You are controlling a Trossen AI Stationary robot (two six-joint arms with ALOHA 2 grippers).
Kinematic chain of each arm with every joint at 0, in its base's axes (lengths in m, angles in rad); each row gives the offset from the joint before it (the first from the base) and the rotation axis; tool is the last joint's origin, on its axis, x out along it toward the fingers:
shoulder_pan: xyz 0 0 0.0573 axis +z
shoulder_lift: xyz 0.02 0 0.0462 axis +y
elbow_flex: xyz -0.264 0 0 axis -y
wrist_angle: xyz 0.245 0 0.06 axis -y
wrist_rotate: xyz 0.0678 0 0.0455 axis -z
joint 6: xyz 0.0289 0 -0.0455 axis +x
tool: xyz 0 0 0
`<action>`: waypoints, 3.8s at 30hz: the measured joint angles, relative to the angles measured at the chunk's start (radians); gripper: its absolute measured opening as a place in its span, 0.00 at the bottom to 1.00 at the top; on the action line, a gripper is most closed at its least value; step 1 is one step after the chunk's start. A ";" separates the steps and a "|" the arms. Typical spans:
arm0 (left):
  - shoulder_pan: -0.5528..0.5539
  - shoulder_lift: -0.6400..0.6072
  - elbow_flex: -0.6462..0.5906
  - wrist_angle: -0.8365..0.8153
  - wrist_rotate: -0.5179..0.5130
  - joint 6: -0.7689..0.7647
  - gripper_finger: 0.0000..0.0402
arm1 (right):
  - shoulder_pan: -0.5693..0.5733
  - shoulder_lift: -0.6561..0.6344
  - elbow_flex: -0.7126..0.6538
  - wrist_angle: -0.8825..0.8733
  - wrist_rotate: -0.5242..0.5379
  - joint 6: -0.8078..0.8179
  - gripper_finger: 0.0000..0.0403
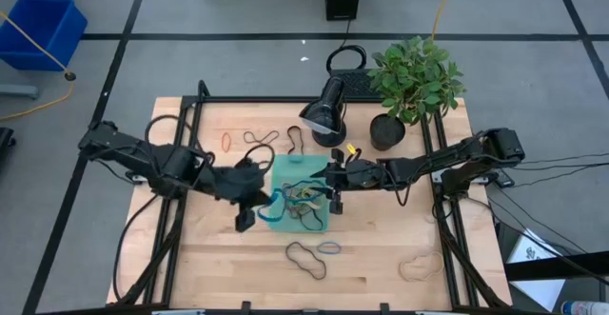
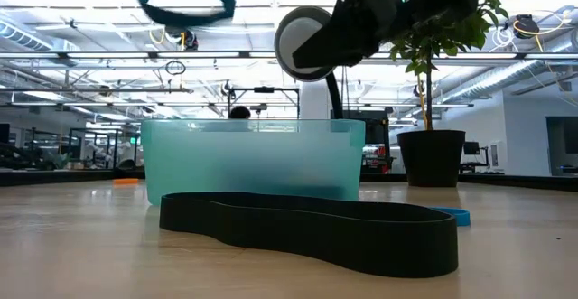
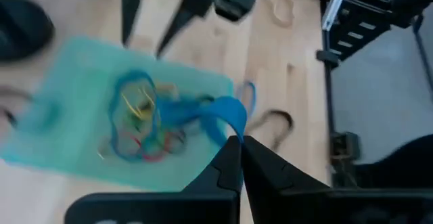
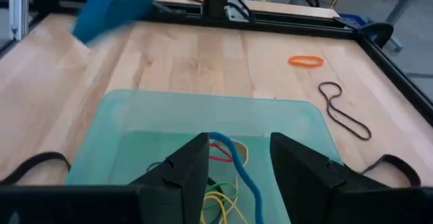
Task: Pick and place rubber bands into bin
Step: Put the left blue rubber band into the basket, then put the blue rubber band into the basket
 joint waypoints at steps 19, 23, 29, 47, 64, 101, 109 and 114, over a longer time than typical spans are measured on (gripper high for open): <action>0.208 0.259 0.000 0.019 0.067 0.413 0.04 | 0.111 -0.047 -0.001 -0.125 0.060 0.178 0.33; 0.229 0.335 0.000 0.019 0.071 0.449 0.02 | 0.137 -0.047 -0.001 -0.159 0.060 0.210 0.33; 0.256 0.442 0.000 0.044 0.108 0.475 0.06 | 0.161 -0.047 -0.001 -0.180 0.060 0.248 0.33; 0.302 0.520 0.000 0.095 0.090 0.467 0.15 | 0.205 -0.047 -0.001 -0.224 0.053 0.376 0.33; 0.303 0.439 0.000 0.072 0.046 0.479 0.22 | 0.247 -0.055 0.003 -0.226 0.106 0.216 0.33; 0.304 0.367 0.000 0.075 0.039 0.596 0.22 | 0.477 0.332 0.114 -0.316 0.249 0.568 0.33; 0.304 0.367 0.000 0.070 0.039 0.596 0.22 | 0.470 0.376 0.116 -0.316 0.205 0.610 0.33; 0.304 0.367 0.000 0.071 0.039 0.594 0.22 | 0.472 0.379 0.116 -0.311 0.200 0.653 0.33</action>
